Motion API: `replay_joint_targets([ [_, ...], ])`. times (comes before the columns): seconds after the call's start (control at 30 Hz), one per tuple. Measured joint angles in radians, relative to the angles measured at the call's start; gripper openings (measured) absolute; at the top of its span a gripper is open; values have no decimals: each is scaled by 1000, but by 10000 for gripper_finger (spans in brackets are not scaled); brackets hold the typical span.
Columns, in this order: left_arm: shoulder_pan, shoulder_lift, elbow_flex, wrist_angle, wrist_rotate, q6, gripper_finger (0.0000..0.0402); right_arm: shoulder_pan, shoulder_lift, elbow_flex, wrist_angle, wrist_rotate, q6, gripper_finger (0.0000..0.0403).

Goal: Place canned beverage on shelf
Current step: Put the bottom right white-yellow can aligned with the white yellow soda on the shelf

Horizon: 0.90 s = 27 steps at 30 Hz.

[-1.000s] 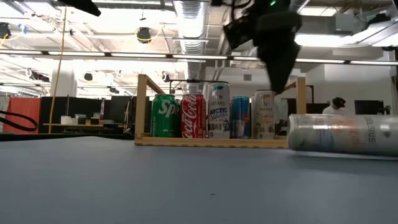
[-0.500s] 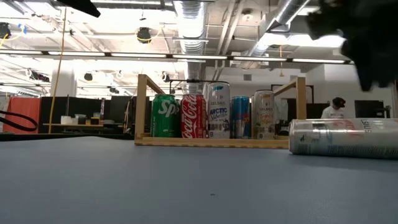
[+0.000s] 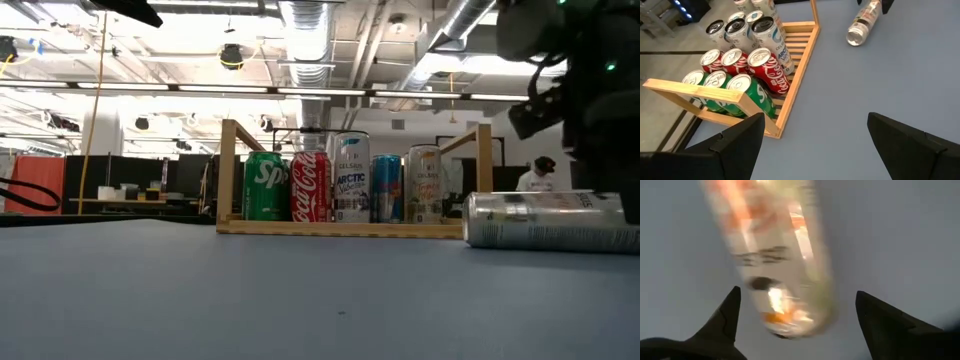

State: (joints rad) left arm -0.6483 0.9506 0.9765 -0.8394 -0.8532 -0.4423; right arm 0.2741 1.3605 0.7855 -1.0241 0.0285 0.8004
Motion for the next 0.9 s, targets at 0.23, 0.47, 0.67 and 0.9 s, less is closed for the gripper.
replay_joint_targets([
  [0.23, 0, 0, 0, 0, 1, 0, 341, -41, 49, -51, 120, -9, -122, 255],
  [0.47, 0, 0, 0, 0, 1, -7, 341, -68, 145, -76, 126, -87, -195, 165],
  [0.67, 0, 0, 0, 0, 1, -1, 341, -67, 133, 18, 16, -102, -254, 60],
  [0.9, 0, 0, 0, -1, 1, 0, 341, -69, 111, 166, -203, -83, -255, 38],
])
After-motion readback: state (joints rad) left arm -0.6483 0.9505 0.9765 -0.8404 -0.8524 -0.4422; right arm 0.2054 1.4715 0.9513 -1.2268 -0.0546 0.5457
